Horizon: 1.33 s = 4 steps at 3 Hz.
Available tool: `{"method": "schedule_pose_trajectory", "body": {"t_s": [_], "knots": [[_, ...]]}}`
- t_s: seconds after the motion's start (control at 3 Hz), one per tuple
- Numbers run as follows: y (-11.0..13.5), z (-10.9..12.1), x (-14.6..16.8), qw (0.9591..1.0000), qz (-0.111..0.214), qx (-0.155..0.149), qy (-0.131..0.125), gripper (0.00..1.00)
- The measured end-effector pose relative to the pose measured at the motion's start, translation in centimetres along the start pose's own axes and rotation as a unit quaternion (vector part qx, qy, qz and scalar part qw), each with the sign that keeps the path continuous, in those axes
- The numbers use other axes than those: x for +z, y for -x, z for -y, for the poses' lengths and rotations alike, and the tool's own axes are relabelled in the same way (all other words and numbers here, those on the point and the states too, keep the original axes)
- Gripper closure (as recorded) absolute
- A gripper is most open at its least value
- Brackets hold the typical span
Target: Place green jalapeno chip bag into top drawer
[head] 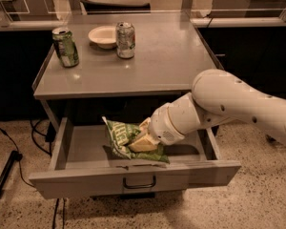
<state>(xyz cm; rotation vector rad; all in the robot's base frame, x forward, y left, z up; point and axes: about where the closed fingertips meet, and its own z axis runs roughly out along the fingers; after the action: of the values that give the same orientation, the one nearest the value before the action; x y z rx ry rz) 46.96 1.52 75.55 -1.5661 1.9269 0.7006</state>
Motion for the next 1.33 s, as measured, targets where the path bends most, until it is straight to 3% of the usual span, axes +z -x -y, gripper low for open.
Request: {"method": "schedule_pose_trajectory", "body": {"t_s": [0.67,1.33], "knots": [[-1.4,3.1,2.5,0.9967,-0.030,-0.049,-0.058,1.00],[-2.3,6.9,6.5,0.9945,-0.022,-0.071,-0.074,1.00]]}}
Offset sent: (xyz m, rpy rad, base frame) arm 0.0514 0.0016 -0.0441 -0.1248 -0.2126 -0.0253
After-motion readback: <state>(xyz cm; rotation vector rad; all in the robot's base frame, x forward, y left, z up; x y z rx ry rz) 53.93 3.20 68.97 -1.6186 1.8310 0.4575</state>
